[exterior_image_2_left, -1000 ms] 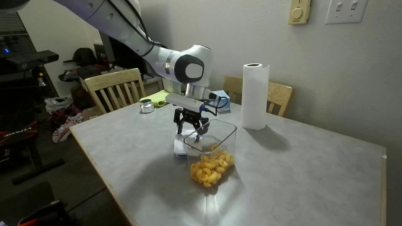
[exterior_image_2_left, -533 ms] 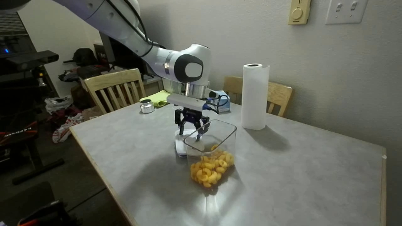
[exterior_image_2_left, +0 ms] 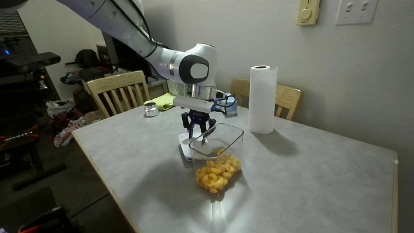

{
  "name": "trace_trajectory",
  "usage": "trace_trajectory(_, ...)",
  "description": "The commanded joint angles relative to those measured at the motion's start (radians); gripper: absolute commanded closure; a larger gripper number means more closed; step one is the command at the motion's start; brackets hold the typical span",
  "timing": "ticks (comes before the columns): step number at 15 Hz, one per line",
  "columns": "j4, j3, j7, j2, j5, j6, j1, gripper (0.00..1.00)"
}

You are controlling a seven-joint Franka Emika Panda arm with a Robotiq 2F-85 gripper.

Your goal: Put the lid on the clear storage bowl then push the button on the lid

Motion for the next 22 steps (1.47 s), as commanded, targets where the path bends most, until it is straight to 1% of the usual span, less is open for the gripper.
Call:
trace_trajectory(1, -0.032, 0.009, -0.024, -0.016, -0.016, 0.038, -0.014, 0.75)
trace_trajectory(2, -0.031, 0.006, -0.017, -0.015, -0.016, 0.04, -0.013, 0.75)
trace_trajectory(6, -0.027, -0.017, 0.151, -0.019, 0.031, 0.053, -0.009, 0.75)
trace_trajectory(8, -0.026, -0.017, 0.218, -0.028, 0.051, 0.033, -0.005, 0.75)
trace_trajectory(11, -0.029, -0.002, 0.233, -0.043, 0.072, 0.026, -0.007, 0.75)
trace_trajectory(15, -0.044, 0.021, 0.154, -0.067, 0.059, -0.005, -0.006, 0.75)
trace_trajectory(17, -0.059, 0.024, 0.15, -0.099, 0.055, -0.024, 0.002, 0.75)
trace_trajectory(22, -0.081, 0.02, 0.234, -0.214, 0.09, -0.113, 0.015, 0.75)
